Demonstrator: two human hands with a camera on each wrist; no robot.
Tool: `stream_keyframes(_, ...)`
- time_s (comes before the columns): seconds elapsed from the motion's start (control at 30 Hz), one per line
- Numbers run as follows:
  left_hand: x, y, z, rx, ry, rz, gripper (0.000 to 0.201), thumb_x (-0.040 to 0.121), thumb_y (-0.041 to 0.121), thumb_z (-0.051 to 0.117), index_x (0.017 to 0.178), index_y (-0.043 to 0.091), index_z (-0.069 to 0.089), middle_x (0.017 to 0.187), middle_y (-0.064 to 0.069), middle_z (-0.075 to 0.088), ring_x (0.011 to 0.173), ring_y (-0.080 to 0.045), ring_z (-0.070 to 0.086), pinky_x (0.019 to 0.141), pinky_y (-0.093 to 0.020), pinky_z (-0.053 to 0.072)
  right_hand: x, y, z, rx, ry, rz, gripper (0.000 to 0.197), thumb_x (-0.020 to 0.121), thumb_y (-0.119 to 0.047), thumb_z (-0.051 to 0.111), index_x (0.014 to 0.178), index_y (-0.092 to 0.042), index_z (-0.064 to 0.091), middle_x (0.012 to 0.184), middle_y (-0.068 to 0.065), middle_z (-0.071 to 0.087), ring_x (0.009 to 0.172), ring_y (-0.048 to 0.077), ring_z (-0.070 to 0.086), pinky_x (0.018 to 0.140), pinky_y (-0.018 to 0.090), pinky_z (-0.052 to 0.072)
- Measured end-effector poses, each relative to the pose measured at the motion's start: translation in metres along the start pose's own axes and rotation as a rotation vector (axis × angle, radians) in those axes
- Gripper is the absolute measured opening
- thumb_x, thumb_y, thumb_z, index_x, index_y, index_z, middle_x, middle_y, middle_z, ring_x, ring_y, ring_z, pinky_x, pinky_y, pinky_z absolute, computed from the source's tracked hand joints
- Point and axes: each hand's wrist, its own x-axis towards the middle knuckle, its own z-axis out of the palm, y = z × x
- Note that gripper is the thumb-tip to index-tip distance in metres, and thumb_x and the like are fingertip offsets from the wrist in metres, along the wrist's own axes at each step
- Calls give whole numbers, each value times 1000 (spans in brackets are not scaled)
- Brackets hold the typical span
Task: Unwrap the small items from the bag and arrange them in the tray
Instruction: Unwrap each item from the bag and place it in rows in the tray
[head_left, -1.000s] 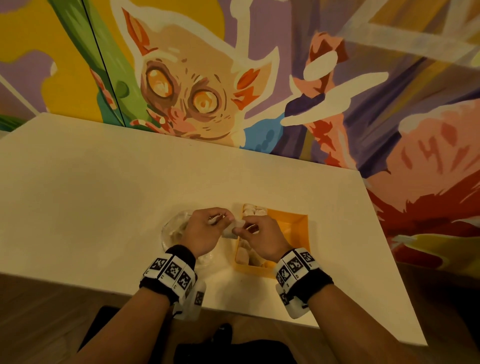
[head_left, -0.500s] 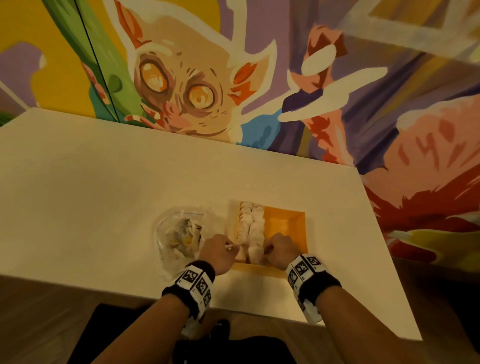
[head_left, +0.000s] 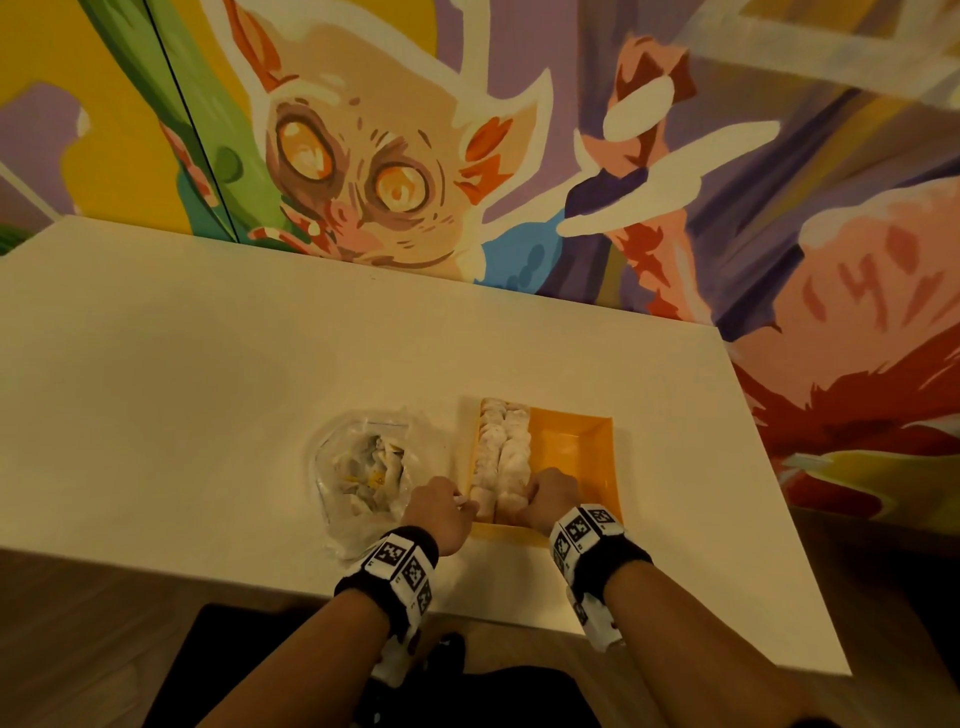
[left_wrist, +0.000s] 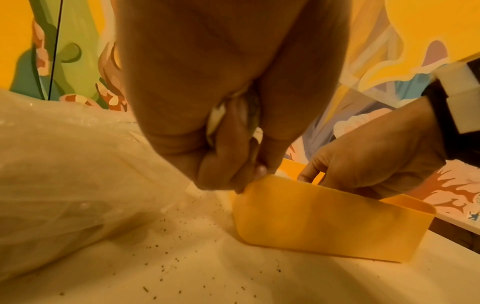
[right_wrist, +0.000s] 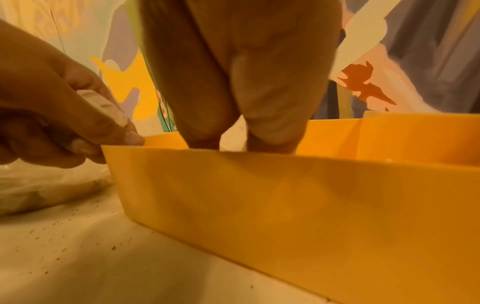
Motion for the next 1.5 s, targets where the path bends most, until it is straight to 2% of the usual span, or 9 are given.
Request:
stream_keyframes(0.07,-1,1,0,-11,0,-8,31,93,37,58,79,10,53,87,-10,59,73,-20,51,53,-23,31,1,1,2,-32,-14,-3,27,82,-27,73,75,-22,47,96,4,60,89,20,59,67,25,41)
stream_keyframes(0.2,-1,1,1,-23,-3,-13,30,93,38,58,82,9,54,97,-14,64,74,-20,51,58,-24,35,2,0,3,9,-1,31,33,89,-26,67,115,-11,53,116,10,60,99,27,58,72,29,40)
stream_keyframes(0.37,-2,1,1,-61,-6,-30,29,91,37,60,80,11,56,83,-7,59,75,-22,55,64,-27,38,3,-4,2,4,25,24,32,92,-33,60,114,-10,59,113,12,63,99,28,60,71,29,42)
stream_keyframes(0.57,-5,4,-2,-63,1,-12,28,91,33,62,74,12,55,79,-4,56,74,-21,54,63,-26,37,5,-13,-4,-45,-38,13,42,66,-35,83,98,-14,67,101,7,68,91,24,65,70,29,55)
stream_keyframes(0.83,-11,7,-11,-61,-13,10,33,93,34,59,69,12,56,73,-2,54,70,-18,52,58,-25,36,7,-5,-1,37,-42,26,29,68,-31,82,71,-18,56,84,4,65,77,21,61,44,21,35)
stream_keyframes(1.0,-16,9,-26,-450,-37,-91,41,99,42,45,93,7,64,80,-9,67,51,-17,46,41,-21,31,3,2,-6,138,8,25,49,79,-30,76,118,-13,52,116,7,60,103,27,59,69,29,43)
stream_keyframes(1.17,-23,8,-49,-980,-146,-225,56,100,57,30,109,13,63,74,-9,65,43,-15,40,38,-16,22,-13,-15,-17,418,180,-220,23,86,-28,69,106,-22,60,101,-4,64,93,14,61,66,16,43)
stream_keyframes(1.3,-30,7,-64,-1069,-210,-202,64,96,66,25,112,17,62,76,-13,66,47,-16,42,37,-14,21,-37,-41,-25,617,-45,-528,17,85,-28,72,100,-23,70,96,-7,67,82,4,63,71,18,49)
stream_keyframes(1.5,-40,11,-73,-1049,-283,-170,64,93,70,28,120,19,58,63,-5,59,46,-16,46,34,-13,21,-45,-55,-16,569,-125,-598,19,86,-30,72,102,-20,69,90,-7,63,56,-7,52,53,9,40)
